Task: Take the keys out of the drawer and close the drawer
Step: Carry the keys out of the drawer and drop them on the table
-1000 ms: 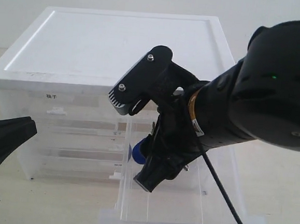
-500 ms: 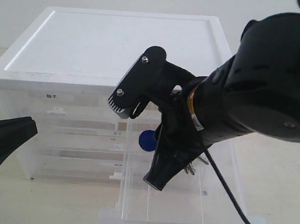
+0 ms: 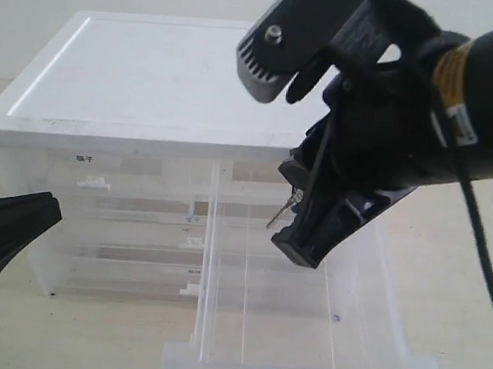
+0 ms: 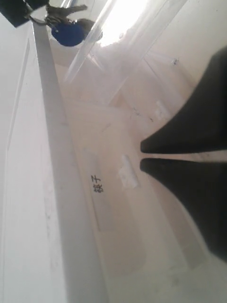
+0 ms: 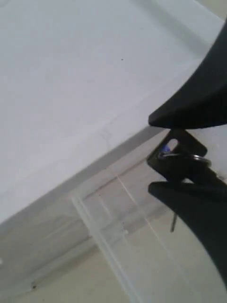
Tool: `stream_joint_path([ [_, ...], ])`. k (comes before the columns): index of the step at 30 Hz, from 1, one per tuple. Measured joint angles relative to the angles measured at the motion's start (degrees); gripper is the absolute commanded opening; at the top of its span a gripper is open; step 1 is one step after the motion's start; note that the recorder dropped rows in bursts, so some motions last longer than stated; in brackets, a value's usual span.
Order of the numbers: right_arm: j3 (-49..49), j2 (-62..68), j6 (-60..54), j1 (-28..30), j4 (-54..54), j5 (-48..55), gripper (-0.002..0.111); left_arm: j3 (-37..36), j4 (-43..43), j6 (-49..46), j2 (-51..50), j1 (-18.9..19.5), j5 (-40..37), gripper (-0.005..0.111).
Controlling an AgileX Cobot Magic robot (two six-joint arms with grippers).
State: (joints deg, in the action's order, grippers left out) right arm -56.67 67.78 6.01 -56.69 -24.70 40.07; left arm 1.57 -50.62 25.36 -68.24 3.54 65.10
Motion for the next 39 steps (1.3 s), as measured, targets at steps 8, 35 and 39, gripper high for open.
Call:
stream_joint_path([
  [8,-1.4,-5.69,-9.75,0.0,11.33,-4.36,0.0,0.0,0.0,0.0,0.0,0.0,0.0,0.005],
  [35,-7.19,14.24,-26.13,0.0,31.69,-13.99,0.0,0.0,-0.64,0.11,0.0,0.0,1.12,0.005],
  [39,-7.19,16.09,-26.13,0.0,30.94,-13.99,0.0,0.0,-0.64,0.11,0.0,0.0,1.23,0.005],
])
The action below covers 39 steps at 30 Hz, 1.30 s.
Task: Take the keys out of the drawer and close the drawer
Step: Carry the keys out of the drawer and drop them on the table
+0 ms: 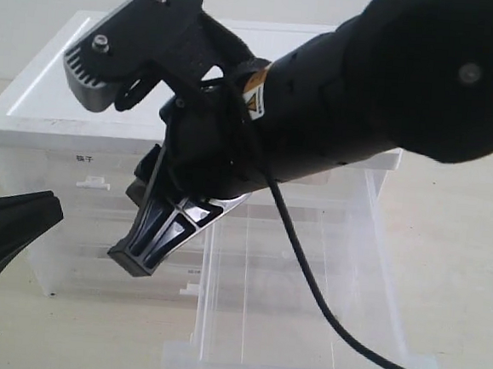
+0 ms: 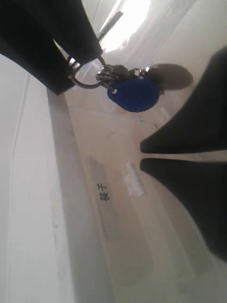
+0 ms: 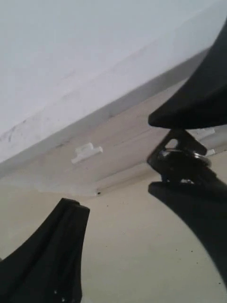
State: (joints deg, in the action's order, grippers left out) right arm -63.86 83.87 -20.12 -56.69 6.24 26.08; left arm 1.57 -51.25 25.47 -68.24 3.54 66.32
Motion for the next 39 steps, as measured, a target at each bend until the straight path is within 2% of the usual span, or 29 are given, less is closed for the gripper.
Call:
stream_joint_path([
  [11,0.0,0.91,5.24,0.0,-10.13,0.14,0.0,0.0,-0.08,0.0,0.0,0.0,0.0,0.005],
  [24,0.0,1.62,5.92,0.0,-11.52,0.53,0.001,0.0,-0.22,0.0,0.0,0.0,0.0,0.005],
  [27,0.0,1.62,5.92,0.0,-11.62,0.53,0.014,0.0,-0.22,0.0,0.0,0.0,0.0,0.005],
  [31,0.0,1.62,6.03,0.0,-11.62,0.53,0.04,0.0,-0.22,0.0,0.0,0.0,0.0,0.005],
  [33,0.0,1.62,6.72,0.0,-11.62,0.39,0.043,0.0,-0.22,0.0,0.0,0.0,0.0,0.005],
  [39,0.0,1.62,7.87,0.0,-11.39,0.39,0.043,0.0,-0.22,0.0,0.0,0.0,0.0,0.005],
])
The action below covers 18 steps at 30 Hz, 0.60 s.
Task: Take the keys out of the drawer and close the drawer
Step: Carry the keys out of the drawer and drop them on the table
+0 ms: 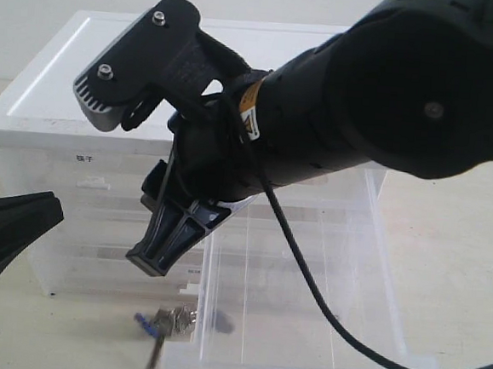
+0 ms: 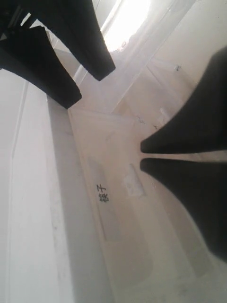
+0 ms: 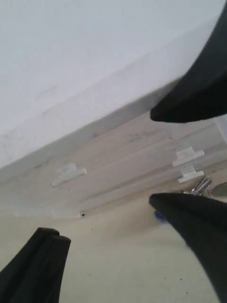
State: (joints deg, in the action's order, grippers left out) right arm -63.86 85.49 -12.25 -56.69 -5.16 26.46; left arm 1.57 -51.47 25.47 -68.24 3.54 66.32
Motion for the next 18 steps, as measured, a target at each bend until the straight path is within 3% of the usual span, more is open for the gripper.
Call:
stream_joint_path([
  [10,0.0,-0.52,0.58,0.0,0.15,0.0,0.04,0.0,0.0,0.0,0.0,0.0,0.0,0.005],
  [12,0.0,-1.86,0.58,0.0,0.15,-0.23,0.028,0.0,-0.12,0.0,0.0,0.0,0.0,0.005],
  [15,0.0,-4.98,0.58,0.0,0.0,-0.38,-0.001,0.0,-0.12,0.37,0.0,0.0,0.0,0.005],
  [18,0.0,-8.6,0.25,0.0,0.0,1.63,0.0,0.0,-0.34,0.59,0.0,0.0,0.0,0.005],
])
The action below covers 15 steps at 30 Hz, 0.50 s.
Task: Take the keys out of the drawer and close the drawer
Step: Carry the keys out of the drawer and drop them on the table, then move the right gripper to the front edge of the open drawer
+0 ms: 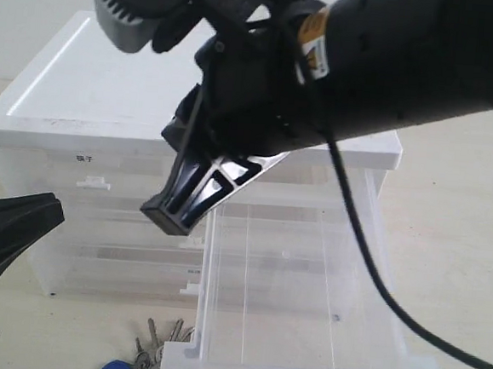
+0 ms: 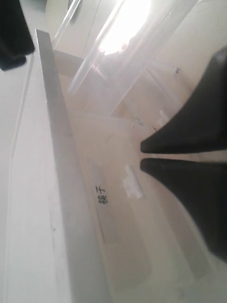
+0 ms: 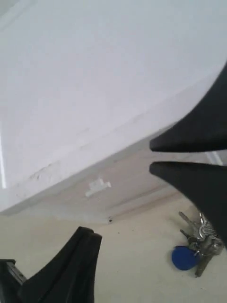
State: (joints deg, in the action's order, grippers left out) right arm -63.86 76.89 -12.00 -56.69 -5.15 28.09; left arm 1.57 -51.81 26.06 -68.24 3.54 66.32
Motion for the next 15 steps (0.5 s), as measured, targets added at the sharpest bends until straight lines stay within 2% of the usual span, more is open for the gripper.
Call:
stream_joint_path([
  [5,0.0,-4.44,-6.02,0.0,2.78,8.45,0.0,0.0,-0.15,0.15,0.0,0.0,0.0,0.005],
  [7,0.0,-5.81,-11.04,0.0,5.84,14.97,0.0,0.0,-0.29,0.15,0.0,0.0,0.0,0.005],
  [10,0.0,-7.45,-19.04,0.0,12.4,24.94,0.0,0.0,-0.29,0.15,0.0,0.0,0.09,0.005],
  [15,0.0,-9.65,-32.35,0.0,25.55,33.15,0.0,0.0,-1.17,0.15,0.0,0.0,0.09,0.005],
])
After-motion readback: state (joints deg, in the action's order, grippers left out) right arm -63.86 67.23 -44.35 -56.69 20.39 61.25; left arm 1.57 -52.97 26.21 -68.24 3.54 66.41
